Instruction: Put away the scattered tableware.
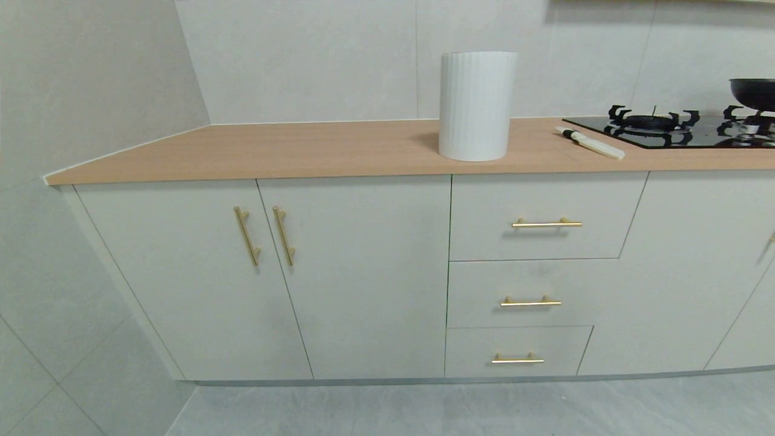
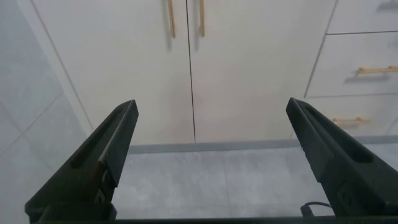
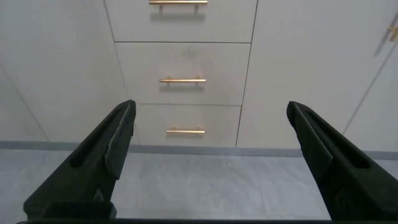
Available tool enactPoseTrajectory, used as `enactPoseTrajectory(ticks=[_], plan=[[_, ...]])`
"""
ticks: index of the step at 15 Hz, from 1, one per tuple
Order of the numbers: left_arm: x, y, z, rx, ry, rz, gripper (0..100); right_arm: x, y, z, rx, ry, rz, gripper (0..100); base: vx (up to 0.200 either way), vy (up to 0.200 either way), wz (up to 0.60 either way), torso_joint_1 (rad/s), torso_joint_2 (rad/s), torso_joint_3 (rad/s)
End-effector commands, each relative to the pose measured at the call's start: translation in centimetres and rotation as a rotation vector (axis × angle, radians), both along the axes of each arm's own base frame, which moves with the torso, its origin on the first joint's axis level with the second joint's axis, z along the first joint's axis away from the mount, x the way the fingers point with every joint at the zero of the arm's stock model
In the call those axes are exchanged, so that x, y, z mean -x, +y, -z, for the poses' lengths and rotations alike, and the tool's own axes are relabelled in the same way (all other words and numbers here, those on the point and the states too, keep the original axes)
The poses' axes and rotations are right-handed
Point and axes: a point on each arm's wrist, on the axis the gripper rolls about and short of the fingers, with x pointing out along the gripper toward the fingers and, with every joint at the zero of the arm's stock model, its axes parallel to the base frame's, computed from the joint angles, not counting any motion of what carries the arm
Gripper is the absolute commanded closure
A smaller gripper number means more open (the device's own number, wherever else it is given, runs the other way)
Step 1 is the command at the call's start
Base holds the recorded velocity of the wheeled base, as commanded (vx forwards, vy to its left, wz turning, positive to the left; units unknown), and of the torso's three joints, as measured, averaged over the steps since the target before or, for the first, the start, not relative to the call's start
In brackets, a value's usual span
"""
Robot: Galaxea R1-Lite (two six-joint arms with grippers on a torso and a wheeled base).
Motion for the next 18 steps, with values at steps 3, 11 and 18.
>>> enactPoseTrajectory(ticks=[3, 11, 18], plan=[[0.00, 0.00, 0.00, 0.001, 0.000, 0.000, 0, -0.01, 0.00, -0.01, 0.001, 0.000, -0.001, 0, 0.200, 0.000, 0.00, 0.002, 0.00, 0.001], [0.00, 0.00, 0.00, 0.001, 0.000, 0.000, 0, -0.01, 0.00, -0.01, 0.001, 0.000, -0.001, 0, 0.200, 0.000, 0.00, 0.005, 0.00, 0.005], [0.00, 0.00, 0.00, 0.001, 0.000, 0.000, 0, -0.01, 0.00, 0.01, 0.001, 0.002, 0.000, 0, 0.143, 0.000, 0.00, 0.002, 0.00, 0.000]])
